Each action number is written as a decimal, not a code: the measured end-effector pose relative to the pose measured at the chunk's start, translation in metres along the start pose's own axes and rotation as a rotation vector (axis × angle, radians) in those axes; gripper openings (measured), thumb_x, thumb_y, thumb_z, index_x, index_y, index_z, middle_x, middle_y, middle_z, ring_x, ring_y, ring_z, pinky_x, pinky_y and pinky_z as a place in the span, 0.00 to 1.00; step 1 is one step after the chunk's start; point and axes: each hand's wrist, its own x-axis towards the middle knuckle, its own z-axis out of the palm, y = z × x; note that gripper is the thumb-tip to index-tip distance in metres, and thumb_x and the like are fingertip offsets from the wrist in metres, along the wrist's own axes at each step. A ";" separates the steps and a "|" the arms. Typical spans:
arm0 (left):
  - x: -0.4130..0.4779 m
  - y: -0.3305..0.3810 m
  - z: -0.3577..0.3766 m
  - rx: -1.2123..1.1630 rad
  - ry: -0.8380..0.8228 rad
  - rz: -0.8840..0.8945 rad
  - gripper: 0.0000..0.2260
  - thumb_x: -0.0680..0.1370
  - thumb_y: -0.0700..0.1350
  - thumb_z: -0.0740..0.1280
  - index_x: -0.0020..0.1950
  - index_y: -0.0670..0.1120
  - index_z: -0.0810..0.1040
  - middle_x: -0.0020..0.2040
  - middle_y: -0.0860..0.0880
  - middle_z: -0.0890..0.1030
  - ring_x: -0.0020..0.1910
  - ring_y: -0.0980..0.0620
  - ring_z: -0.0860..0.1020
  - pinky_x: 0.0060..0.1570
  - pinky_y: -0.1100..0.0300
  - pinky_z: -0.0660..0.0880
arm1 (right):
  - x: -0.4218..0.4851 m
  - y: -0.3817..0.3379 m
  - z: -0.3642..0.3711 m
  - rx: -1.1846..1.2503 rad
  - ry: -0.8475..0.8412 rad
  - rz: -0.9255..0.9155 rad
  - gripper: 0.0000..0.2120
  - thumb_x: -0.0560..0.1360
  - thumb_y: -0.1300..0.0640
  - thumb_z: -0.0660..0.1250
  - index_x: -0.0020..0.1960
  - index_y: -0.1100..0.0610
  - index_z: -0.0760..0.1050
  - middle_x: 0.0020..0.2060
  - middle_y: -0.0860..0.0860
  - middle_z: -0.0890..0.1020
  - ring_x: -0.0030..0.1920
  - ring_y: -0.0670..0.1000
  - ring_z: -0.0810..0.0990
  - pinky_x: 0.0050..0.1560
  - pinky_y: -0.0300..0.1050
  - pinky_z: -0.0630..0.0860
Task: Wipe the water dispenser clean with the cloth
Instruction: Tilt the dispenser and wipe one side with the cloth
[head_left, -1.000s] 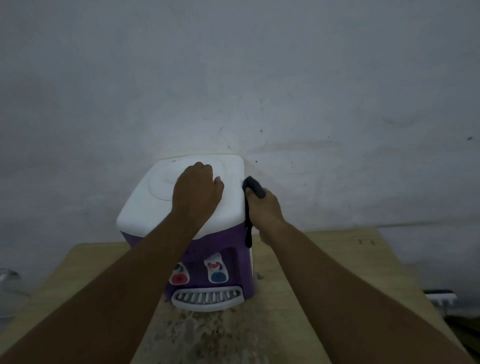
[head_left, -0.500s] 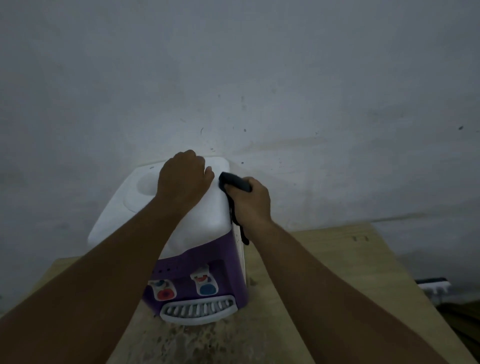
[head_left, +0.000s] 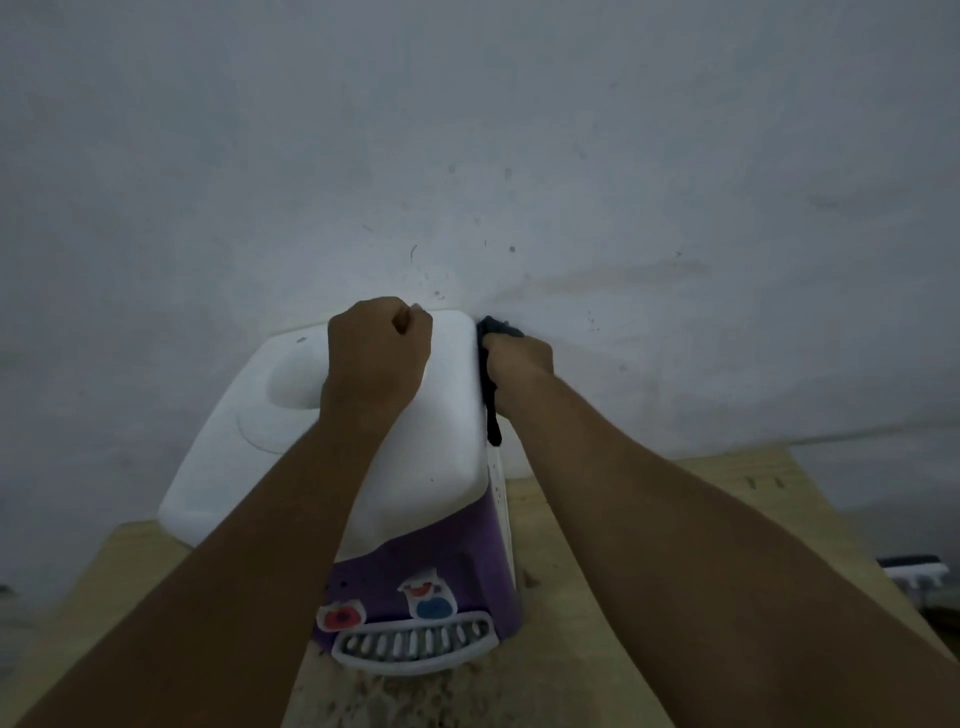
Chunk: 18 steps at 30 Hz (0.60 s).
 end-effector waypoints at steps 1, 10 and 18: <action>0.000 0.000 0.000 -0.016 0.004 -0.014 0.18 0.78 0.47 0.61 0.36 0.35 0.76 0.33 0.38 0.78 0.34 0.41 0.75 0.35 0.50 0.71 | 0.000 0.004 -0.001 -0.008 0.013 0.017 0.10 0.71 0.63 0.70 0.52 0.60 0.81 0.40 0.55 0.82 0.45 0.57 0.82 0.50 0.52 0.82; 0.003 -0.005 0.003 -0.074 0.025 -0.029 0.20 0.79 0.51 0.58 0.40 0.37 0.79 0.38 0.43 0.83 0.39 0.44 0.79 0.42 0.54 0.70 | -0.051 0.003 -0.015 -0.383 -0.031 -0.556 0.05 0.72 0.59 0.68 0.38 0.57 0.73 0.34 0.51 0.77 0.33 0.49 0.72 0.32 0.40 0.67; 0.003 -0.003 0.002 -0.053 0.045 -0.015 0.17 0.81 0.48 0.60 0.43 0.39 0.82 0.41 0.46 0.84 0.40 0.48 0.78 0.43 0.59 0.69 | -0.035 -0.014 0.013 -0.564 0.041 -0.605 0.07 0.74 0.59 0.66 0.38 0.56 0.71 0.32 0.48 0.74 0.31 0.45 0.70 0.28 0.40 0.62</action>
